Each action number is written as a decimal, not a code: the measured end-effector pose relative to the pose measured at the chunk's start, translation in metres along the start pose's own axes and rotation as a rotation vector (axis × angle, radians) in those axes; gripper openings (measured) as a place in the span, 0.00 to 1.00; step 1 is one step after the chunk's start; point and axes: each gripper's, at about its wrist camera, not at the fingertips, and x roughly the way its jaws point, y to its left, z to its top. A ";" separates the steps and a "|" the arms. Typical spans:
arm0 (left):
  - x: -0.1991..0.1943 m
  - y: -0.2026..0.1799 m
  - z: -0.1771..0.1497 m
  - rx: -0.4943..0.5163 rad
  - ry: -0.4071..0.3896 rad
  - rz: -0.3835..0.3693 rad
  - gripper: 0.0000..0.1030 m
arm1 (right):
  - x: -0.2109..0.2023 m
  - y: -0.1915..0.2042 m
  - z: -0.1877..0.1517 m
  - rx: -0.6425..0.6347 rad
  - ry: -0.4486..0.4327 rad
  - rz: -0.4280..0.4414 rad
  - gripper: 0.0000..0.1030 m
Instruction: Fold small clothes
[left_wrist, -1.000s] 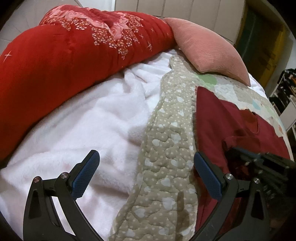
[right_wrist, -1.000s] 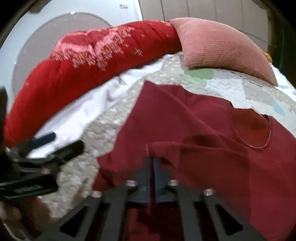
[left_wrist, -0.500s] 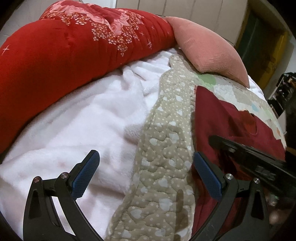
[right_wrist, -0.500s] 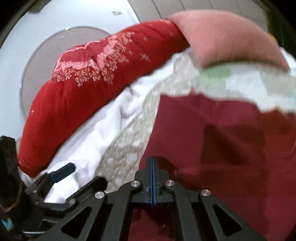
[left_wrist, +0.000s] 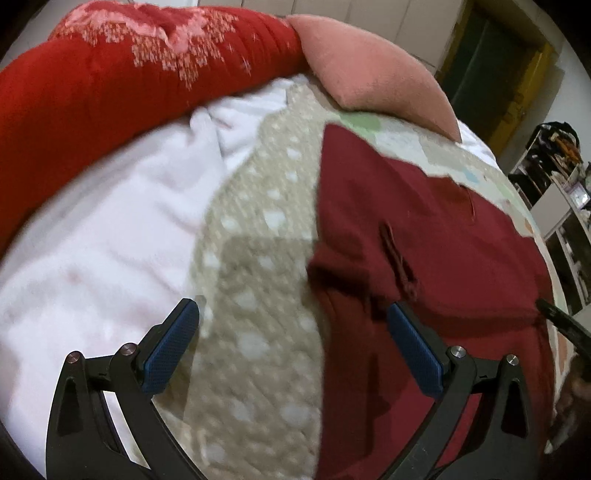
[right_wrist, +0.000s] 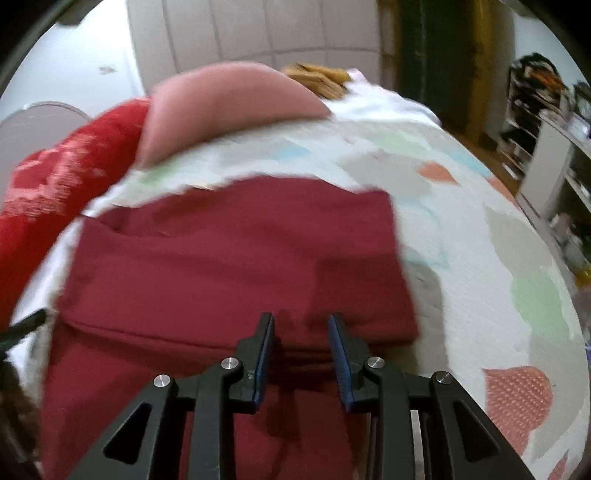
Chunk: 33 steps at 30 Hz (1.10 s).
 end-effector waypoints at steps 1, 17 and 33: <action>-0.001 -0.002 -0.006 -0.006 0.012 0.004 0.99 | 0.006 -0.007 -0.001 0.013 0.007 0.036 0.25; -0.066 -0.008 -0.078 0.013 0.029 0.052 0.99 | -0.078 -0.015 -0.085 -0.015 0.061 0.053 0.41; -0.104 -0.016 -0.145 0.111 0.124 0.001 0.99 | -0.117 -0.046 -0.168 0.030 0.172 0.115 0.49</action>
